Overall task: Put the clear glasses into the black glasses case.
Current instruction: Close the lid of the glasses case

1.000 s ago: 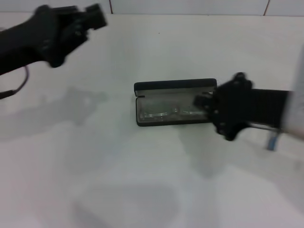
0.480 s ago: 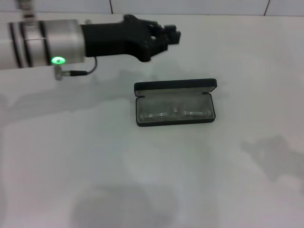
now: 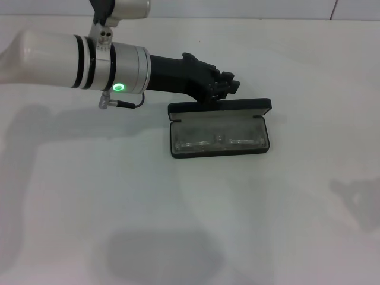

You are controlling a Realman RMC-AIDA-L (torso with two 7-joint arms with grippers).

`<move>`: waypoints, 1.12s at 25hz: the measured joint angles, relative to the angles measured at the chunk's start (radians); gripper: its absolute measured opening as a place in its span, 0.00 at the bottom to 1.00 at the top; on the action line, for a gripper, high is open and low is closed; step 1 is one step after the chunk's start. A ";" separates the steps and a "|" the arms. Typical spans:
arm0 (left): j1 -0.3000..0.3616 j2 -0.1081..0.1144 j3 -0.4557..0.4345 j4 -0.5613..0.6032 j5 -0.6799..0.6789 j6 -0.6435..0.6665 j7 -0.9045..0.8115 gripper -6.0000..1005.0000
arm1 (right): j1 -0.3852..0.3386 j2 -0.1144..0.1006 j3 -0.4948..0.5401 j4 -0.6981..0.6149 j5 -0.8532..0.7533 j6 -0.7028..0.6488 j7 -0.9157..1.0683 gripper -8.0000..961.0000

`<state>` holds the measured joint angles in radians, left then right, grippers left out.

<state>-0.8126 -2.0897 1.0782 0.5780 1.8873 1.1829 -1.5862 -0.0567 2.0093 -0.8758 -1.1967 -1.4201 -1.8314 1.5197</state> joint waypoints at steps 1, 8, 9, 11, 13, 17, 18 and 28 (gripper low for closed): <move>0.000 0.000 0.003 -0.001 0.001 -0.003 -0.002 0.19 | 0.004 0.000 0.004 0.011 -0.001 0.000 -0.004 0.01; 0.000 0.002 0.006 -0.031 0.034 -0.033 -0.015 0.19 | 0.042 -0.002 0.013 0.078 -0.009 0.007 -0.034 0.01; 0.000 0.002 0.006 -0.035 0.038 -0.041 -0.015 0.19 | 0.048 -0.003 0.015 0.085 -0.013 0.007 -0.037 0.01; 0.001 0.002 0.006 -0.039 0.041 -0.050 -0.015 0.19 | 0.059 -0.003 0.018 0.098 -0.021 0.007 -0.037 0.01; 0.000 0.002 0.007 -0.049 0.041 -0.056 -0.014 0.19 | 0.068 -0.003 0.019 0.108 -0.028 0.007 -0.038 0.01; -0.002 0.002 0.007 -0.057 0.055 -0.057 -0.014 0.19 | 0.081 -0.003 0.020 0.127 -0.033 0.008 -0.045 0.01; -0.002 0.003 0.008 -0.058 0.060 -0.057 -0.014 0.19 | 0.082 -0.003 0.021 0.131 -0.033 0.009 -0.047 0.01; 0.005 0.004 0.063 -0.050 0.069 -0.008 -0.014 0.19 | 0.092 -0.002 0.022 0.148 -0.036 0.015 -0.050 0.01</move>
<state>-0.8078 -2.0860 1.1413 0.5281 1.9567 1.1752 -1.6002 0.0349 2.0073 -0.8543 -1.0488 -1.4557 -1.8162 1.4697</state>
